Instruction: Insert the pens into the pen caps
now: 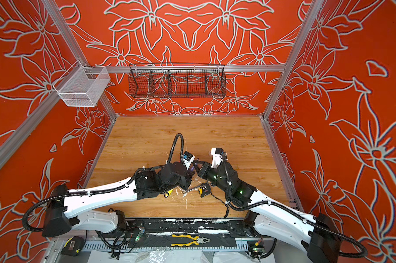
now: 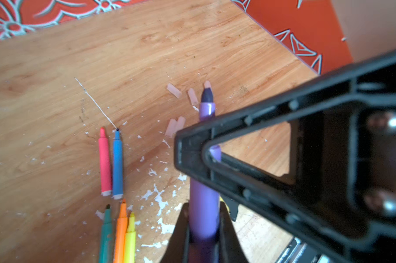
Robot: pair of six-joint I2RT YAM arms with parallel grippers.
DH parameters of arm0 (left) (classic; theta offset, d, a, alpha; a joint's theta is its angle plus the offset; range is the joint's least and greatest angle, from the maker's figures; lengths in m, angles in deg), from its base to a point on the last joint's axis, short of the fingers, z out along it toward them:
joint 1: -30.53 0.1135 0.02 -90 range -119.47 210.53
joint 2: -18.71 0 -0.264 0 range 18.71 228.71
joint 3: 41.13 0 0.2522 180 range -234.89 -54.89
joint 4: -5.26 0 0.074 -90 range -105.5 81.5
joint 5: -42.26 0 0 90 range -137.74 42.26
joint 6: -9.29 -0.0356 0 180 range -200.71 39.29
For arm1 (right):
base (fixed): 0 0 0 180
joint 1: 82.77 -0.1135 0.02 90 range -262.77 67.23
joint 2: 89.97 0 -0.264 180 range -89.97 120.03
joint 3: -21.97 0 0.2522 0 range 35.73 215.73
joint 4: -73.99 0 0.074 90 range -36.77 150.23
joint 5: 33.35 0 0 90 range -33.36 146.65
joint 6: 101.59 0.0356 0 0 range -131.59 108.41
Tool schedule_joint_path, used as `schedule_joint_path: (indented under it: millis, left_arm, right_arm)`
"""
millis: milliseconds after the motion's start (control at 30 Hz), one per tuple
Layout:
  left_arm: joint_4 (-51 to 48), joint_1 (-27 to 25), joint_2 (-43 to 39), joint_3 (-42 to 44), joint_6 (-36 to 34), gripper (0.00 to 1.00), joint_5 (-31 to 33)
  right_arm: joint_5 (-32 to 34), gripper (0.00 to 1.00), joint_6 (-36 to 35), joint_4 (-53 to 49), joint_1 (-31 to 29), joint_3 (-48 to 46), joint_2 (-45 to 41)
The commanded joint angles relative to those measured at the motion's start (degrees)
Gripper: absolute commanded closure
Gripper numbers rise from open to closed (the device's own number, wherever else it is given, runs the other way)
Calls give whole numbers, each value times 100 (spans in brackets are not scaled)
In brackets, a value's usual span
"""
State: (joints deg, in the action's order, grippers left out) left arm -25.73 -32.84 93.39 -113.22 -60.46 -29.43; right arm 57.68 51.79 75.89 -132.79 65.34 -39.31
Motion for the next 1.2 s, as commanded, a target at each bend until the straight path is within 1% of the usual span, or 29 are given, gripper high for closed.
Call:
schedule_joint_path:
  millis: [0,33,67,133,200,267,333,433,467,533,667,733,867,967,1067,1100,1167]
  left_arm:
    - [67,22,-100,82,-60,100,-72]
    - [63,63,-100,114,-34,100,-64]
    - [50,113,-128,147,-9,100,-77]
    - [-42,326,-245,245,107,100,-121]
    - [-199,620,-453,376,292,100,-134]
    - [-330,905,-757,587,548,100,16]
    - [-437,1043,-1022,799,884,100,614]
    - [-273,1064,-1222,1031,693,100,915]
    - [-173,1067,-1247,1110,586,100,923]
    - [96,1064,-1275,1316,297,100,692]
    - [65,1065,-1086,1441,-26,100,378]
    - [6,1064,-1045,1641,-156,100,80]
    - [444,1064,-1390,2348,-104,100,-362]
    - [374,1064,-1729,2360,-105,100,-219]
    - [395,1064,-2047,2493,-274,100,-492]
    - [384,1064,-2098,2527,-287,100,-458]
    - [284,1064,-2197,2551,-165,100,-182]
  right_arm:
    - [160,62,-9,57,-34,-11,-101]
    - [216,52,-87,-103,-34,16,-180]
    - [293,45,-177,-289,-34,48,-294]
    - [616,37,-438,-1297,-34,277,-618]
    - [1043,34,-720,-2375,-34,553,-930]
    - [1479,34,-897,-3388,-34,774,-1168]
    - [1757,35,-1021,-4106,-34,890,-1294]
    - [2013,35,-1142,-4712,-36,998,-1163]
    - [2058,35,-1183,-4811,-34,1025,-1060]
    - [2130,35,-1291,-4938,-26,1115,-663]
    - [2067,34,-1420,-4964,37,1320,393]
    - [1827,35,-1488,-4847,155,1415,953]
    - [1132,39,-1614,-4482,570,1485,1774]
    - [878,41,-1605,-4373,867,1574,2229]
    - [665,43,-1675,-4227,1079,1670,2599]
    - [667,43,-1695,-4227,1124,1725,2730]
    - [698,44,-1714,-4262,1177,1855,2985]
